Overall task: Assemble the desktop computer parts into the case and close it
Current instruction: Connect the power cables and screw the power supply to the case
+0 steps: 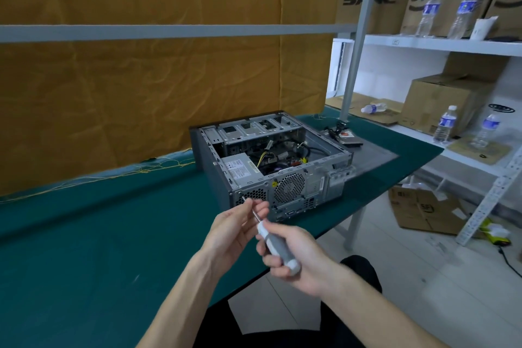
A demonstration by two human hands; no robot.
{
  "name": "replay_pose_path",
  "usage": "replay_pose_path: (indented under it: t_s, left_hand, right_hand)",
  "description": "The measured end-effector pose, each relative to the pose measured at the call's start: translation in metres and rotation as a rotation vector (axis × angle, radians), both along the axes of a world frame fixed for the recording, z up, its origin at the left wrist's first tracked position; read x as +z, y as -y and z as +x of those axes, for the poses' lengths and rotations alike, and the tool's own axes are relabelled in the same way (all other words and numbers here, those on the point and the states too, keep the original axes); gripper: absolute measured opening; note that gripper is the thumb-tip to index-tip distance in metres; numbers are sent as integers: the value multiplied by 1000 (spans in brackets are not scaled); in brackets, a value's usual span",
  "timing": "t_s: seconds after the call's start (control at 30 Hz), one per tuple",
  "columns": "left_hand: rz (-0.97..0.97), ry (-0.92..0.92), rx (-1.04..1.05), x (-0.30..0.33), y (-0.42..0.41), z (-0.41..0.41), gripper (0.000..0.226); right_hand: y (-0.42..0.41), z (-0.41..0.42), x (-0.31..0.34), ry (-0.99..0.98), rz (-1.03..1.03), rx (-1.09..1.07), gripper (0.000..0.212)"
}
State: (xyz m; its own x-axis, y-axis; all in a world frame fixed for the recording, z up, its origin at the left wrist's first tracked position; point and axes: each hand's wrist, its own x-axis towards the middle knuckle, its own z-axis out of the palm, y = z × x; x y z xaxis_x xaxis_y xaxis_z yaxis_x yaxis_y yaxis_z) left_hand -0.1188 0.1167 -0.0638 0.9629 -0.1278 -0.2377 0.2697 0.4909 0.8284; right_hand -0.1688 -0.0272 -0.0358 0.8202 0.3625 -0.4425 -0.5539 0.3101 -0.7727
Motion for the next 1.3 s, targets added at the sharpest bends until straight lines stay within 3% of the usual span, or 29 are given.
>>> replay_pose_path:
  t_s: [0.03,0.07,0.1,0.23,0.3,0.37,0.43,0.47,0.5,0.53,0.57,0.67,0.7,0.73,0.77,0.87,0.9,0.93,0.97,1.07,1.1,1.13,1.17,1.2,1.3]
  left_hand:
    - [-23,4,-16,2,-2,0,29]
    - [-18,0,-10,3,-4,0,29]
    - [9,-10,14,3,-5,0,28]
    - [163,-24,112,-1,3,1,27]
    - [182,-16,106,-2,6,1,30]
    - [91,-41,27,-1,5,1,31]
    - [-72,-65,-86,4,0,2,31]
    - [-109,-79,-118,6,-3,2,32]
    - [-108,-86,-126,7,-5,2,31]
    - [-86,-83,-118,8,-6,2,30]
    - [-53,-72,-100,8,-6,3,28]
    - [67,-29,-47,5,-2,3,25]
    - [89,-22,-29,3,0,3,25]
    - [98,-19,-11,2,1,2,25]
    - [101,-11,5,1,1,2,26]
    - [86,23,-43,1,-5,1,34]
    - [80,32,-74,3,-9,1,34]
    - [83,36,-92,4,-11,2,33]
    - [96,32,-94,6,-12,2,31]
    - [155,-3,-45,8,-7,1,26]
    - [174,-2,-34,9,-5,-1,26]
    - [221,19,-22,10,-4,-2,27]
    - [318,69,12,9,-4,-3,32]
    - [475,153,80,8,-6,-3,37]
    - [986,450,481,4,-20,1,30]
  right_hand:
    - [1,-1,5,-81,126,27,28]
    - [0,-1,9,-83,100,60,31]
    - [-1,-1,10,-1,-68,88,31]
    - [-6,-13,-2,626,-1230,112,35]
    - [-7,-12,-13,782,-1382,28,25]
    - [-4,-7,-11,598,-1016,-46,19]
    - [-3,-5,-1,183,-373,-28,22]
    - [-2,-5,2,51,-165,-41,26]
    - [0,-5,4,-1,-116,-31,31]
    - [0,-4,6,38,-228,1,35]
    - [-1,-7,9,161,-475,52,35]
    - [-6,-12,-3,679,-1368,89,28]
    - [-9,-13,-6,784,-1480,51,25]
    - [-12,-14,-6,810,-1475,29,22]
    - [-12,-13,-4,741,-1314,4,22]
    - [-9,-5,13,116,-303,-18,27]
    - [-6,-3,16,-8,-113,-38,27]
    - [-2,-2,17,-25,-109,-28,27]
    - [-1,-2,18,62,-285,4,26]
    - [-5,-11,7,619,-1341,109,27]
    - [-9,-13,2,784,-1561,92,26]
    - [-12,-14,2,876,-1626,52,25]
    - [-13,-14,3,859,-1530,20,27]
    - [-13,-12,5,746,-1300,-7,31]
    - [-5,-1,18,166,-455,-33,34]
